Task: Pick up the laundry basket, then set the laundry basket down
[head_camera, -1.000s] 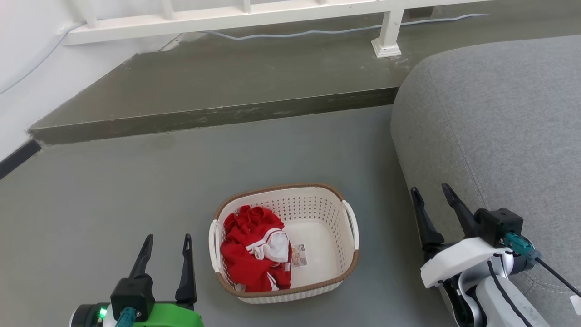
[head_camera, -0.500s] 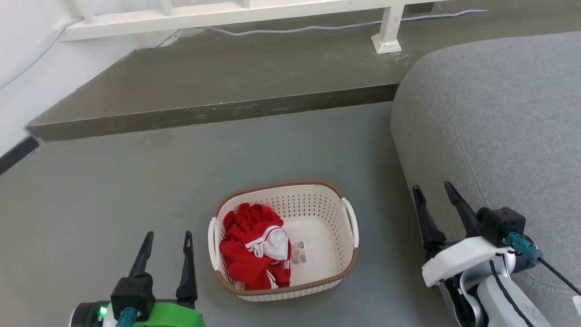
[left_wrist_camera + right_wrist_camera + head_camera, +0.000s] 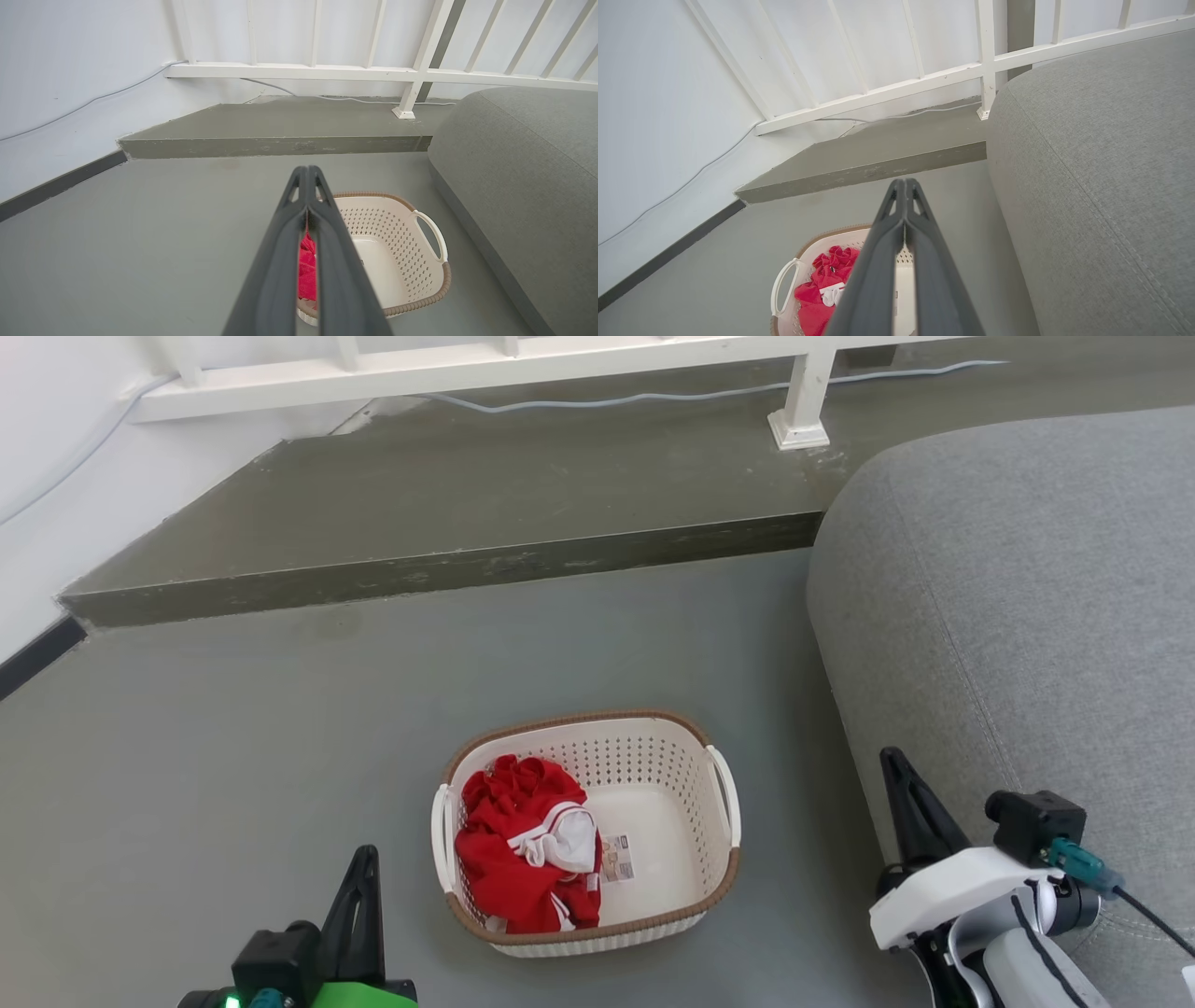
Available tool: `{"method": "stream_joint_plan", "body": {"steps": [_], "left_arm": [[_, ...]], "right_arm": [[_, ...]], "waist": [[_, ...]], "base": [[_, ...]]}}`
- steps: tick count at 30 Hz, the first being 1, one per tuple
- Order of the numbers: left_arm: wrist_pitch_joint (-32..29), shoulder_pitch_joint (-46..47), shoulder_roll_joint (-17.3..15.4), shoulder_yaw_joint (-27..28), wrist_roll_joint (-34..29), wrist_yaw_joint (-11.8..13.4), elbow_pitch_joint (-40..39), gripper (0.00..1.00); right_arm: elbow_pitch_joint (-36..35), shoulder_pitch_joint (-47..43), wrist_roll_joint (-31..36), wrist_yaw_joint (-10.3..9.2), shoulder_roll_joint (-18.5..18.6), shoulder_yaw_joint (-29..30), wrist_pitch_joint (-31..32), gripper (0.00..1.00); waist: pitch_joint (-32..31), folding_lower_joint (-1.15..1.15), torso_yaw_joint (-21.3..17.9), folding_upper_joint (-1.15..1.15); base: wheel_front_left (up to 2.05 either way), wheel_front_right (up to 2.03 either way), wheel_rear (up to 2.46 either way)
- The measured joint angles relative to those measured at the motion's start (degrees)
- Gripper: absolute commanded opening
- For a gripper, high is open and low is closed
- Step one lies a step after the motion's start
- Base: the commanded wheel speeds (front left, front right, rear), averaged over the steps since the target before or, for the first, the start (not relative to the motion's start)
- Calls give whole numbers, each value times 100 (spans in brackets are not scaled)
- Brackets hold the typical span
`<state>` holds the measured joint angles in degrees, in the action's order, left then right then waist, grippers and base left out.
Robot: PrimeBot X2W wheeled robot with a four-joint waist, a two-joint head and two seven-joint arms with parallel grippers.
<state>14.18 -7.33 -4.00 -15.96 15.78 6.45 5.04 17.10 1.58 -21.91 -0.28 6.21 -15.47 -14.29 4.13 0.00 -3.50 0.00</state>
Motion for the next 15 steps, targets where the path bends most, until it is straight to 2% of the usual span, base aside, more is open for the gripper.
{"method": "stream_joint_plan", "body": {"steps": [15], "left_arm": [[-162, -1, 13, 266, 1441, -99, -85, 0]], "right_arm": [[-84, 1, -1287, 94, -74, 310, 285, 0]], "waist": [[-60, 0, 56, 0]], "base": [[0, 0, 0]]}}
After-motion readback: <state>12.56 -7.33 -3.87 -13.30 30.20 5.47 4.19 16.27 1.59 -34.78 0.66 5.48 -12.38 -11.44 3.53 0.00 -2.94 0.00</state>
